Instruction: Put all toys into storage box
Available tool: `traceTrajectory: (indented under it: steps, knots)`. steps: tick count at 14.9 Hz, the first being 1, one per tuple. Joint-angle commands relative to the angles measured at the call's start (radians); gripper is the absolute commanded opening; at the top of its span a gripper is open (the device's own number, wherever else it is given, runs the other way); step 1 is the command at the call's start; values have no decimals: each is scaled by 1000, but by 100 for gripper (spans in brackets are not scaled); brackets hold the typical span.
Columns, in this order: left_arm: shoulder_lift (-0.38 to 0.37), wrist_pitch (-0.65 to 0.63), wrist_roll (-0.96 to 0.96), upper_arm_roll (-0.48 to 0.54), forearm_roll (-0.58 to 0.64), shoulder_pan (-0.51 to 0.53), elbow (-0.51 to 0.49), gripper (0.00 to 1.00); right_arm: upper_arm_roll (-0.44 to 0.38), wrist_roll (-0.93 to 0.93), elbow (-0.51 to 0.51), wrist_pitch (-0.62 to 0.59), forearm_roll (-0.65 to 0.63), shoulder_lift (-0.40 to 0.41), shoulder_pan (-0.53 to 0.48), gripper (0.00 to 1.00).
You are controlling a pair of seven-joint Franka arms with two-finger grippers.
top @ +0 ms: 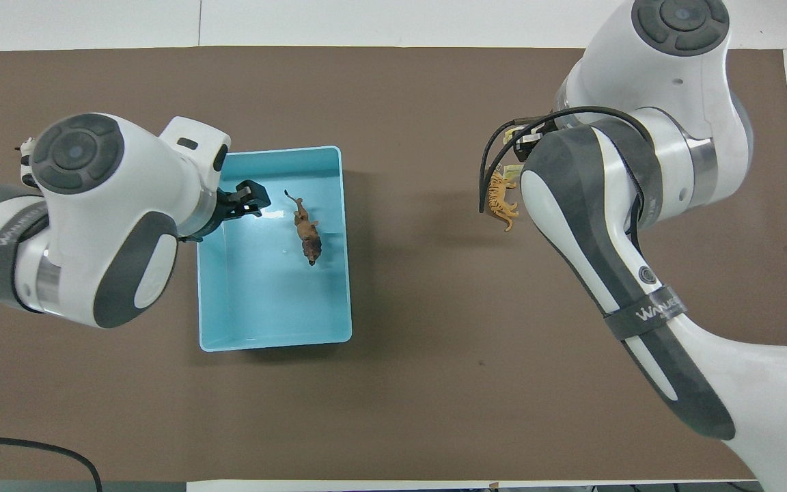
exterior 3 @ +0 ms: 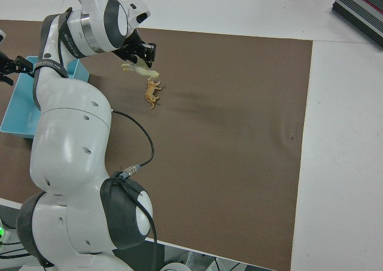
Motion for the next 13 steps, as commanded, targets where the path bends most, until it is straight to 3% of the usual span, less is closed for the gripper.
traceTrajectory:
  steps: [1, 3, 5, 9, 13]
  knots:
    - [-6, -86, 106, -1, 84, 105, 70, 100, 7, 78, 20, -54, 28, -2, 31, 0]
    - [0, -23, 288, -3, 111, 225, 59, 100, 4, 229, 129, -89, 31, 23, 139, 0]
    - [35, 116, 437, -1, 112, 335, 50, 100, 2, 322, 192, -89, 33, 51, 244, 0]
    - [193, 415, 538, -3, 207, 497, 89, 100, 1, 486, 250, -70, 33, 100, 418, 0]
    - [379, 468, 634, -4, 199, 554, 250, 100, -6, 580, 243, 21, 19, 199, 540, 0]
